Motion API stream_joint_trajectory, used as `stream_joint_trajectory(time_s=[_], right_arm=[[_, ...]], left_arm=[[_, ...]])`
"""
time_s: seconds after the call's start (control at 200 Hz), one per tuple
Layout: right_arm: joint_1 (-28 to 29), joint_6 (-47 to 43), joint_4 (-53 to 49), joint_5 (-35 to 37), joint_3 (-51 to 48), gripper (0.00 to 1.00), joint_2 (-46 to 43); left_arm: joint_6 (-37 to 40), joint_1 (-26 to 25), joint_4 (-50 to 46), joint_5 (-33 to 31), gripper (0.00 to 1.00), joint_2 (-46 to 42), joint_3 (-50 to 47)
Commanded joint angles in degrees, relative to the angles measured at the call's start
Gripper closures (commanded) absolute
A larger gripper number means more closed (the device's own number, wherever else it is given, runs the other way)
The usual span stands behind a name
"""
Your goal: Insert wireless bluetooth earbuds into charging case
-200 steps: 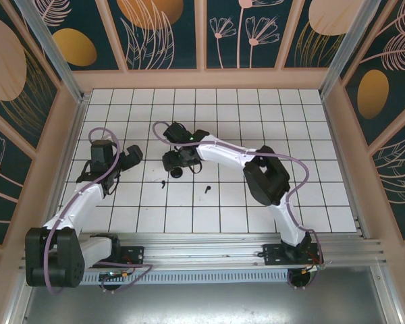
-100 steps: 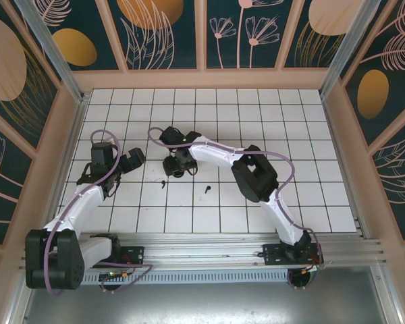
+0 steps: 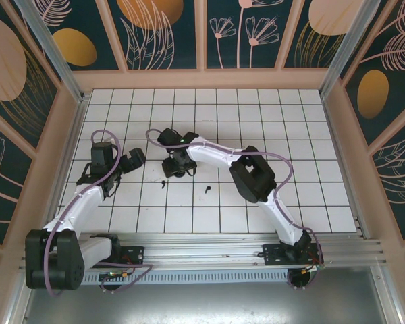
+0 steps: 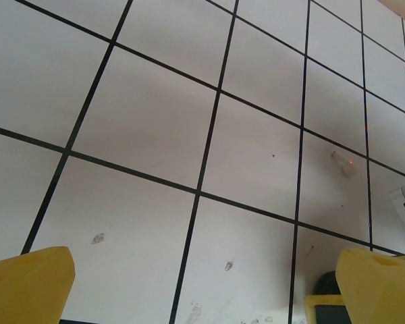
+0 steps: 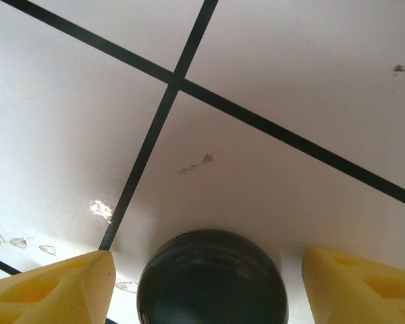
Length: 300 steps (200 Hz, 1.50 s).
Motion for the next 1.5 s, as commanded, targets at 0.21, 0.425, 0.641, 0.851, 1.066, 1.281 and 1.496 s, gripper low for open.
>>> stream_joint_trajectory(time_s=[0.21, 0.425, 0.641, 0.851, 1.066, 1.281, 1.496], right_arm=[[1.1, 0.0, -4.8, 0.8, 1.3, 0.35, 1.9], [1.0, 0.5, -5.5, 2.6, 2.2, 0.45, 0.9], [-1.6, 5.1, -4.1, 1.3, 2.4, 0.46, -4.7], [-6.2, 12.4, 3.8, -6.3, -0.1, 0.49, -14.7], [-8.5, 18.5, 10.5, -8.6, -1.8, 0.50, -22.5], [-8.2, 23.1, 15.4, -8.8, -4.4, 0.51, -27.8], [-7.6, 25.7, 18.8, -8.5, -7.5, 0.51, -31.7]], left_arm=[[1.1, 0.2, -0.2, 0.9, 0.02, 0.4, 0.6], [1.1, 0.2, 1.6, 2.9, 0.02, -0.7, -0.3], [-0.1, 0.2, 7.4, 9.4, 0.01, -2.4, -1.3], [-1.4, -1.2, 26.0, 17.4, 0.05, -10.5, -8.4], [4.3, -11.8, 38.0, 13.0, 0.06, -15.2, -12.4], [5.0, -18.6, 54.0, 13.8, 0.11, -8.6, -12.7], [0.4, -19.3, 67.4, 14.9, 0.15, 1.0, -9.0]])
